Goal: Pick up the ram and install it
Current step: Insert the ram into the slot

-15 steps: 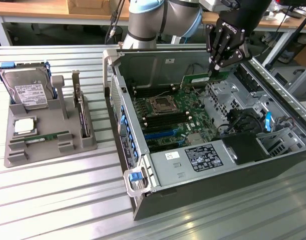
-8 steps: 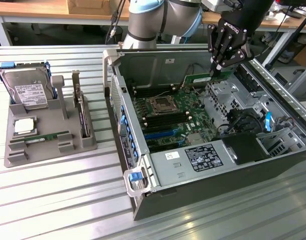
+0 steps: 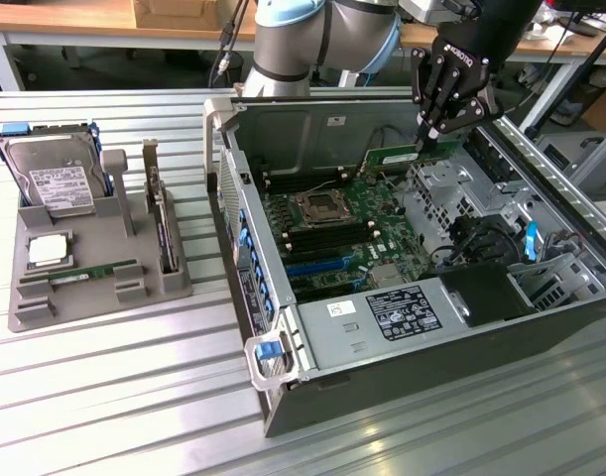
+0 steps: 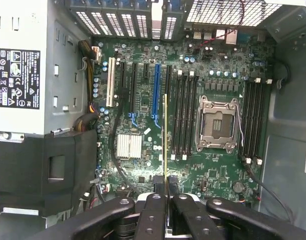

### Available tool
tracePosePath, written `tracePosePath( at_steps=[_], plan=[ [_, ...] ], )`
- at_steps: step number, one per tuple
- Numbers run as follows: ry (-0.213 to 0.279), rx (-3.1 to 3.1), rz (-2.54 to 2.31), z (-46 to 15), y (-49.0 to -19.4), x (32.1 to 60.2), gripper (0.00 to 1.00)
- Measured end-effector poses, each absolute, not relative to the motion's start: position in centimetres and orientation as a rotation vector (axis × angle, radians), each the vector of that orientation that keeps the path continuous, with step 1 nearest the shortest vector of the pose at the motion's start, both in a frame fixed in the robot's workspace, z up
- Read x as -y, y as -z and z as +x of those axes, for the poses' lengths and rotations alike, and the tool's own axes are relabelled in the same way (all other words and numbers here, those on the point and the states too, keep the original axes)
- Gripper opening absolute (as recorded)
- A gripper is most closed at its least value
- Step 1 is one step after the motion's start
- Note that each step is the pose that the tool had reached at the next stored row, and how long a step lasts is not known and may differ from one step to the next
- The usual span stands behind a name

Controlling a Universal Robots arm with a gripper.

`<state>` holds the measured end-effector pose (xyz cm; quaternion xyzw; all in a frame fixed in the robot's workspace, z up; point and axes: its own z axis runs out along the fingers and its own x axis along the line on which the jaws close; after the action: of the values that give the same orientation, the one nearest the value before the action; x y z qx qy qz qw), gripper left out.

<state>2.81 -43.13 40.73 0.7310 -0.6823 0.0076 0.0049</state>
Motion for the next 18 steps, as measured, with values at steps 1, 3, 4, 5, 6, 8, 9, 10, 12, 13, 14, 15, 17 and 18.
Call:
tracePosePath(
  at_steps=[1, 3, 4, 5, 6, 8, 9, 10, 12, 13, 14, 15, 17, 18],
  plan=[
    [-0.024, 2.139, 2.288, 2.81, -40.73, 43.14, 0.12],
    [-0.024, 2.156, 2.271, 2.81, -40.68, 43.13, 0.12],
    [-0.024, 2.166, 2.262, 2.81, -40.65, 43.13, 0.12],
    [-0.024, 2.184, 2.244, 2.81, -40.62, 43.13, 0.12],
    [-0.023, 2.216, 2.212, 2.81, -40.57, 43.14, 0.12],
    [-0.023, 2.269, 2.157, 2.81, -40.49, 43.13, 0.12],
    [-0.023, 2.301, 2.123, 2.81, -40.46, 43.13, 0.12],
    [-0.023, 2.327, 2.094, 2.81, -40.44, 43.13, 0.12],
    [-0.022, 2.375, 2.039, 2.81, -40.42, 43.14, 0.12],
    [-0.022, 2.376, 2.037, 2.81, -40.42, 43.14, 0.12],
    [-0.022, 2.376, 2.037, 2.81, -40.42, 43.14, 0.12],
    [-0.022, 2.376, 2.037, 2.81, -40.42, 43.14, 0.12],
    [-0.022, 2.376, 2.037, 2.81, -40.41, 43.13, 0.12],
    [-0.022, 2.376, 2.037, 2.81, -40.41, 43.13, 0.12]
  ],
)
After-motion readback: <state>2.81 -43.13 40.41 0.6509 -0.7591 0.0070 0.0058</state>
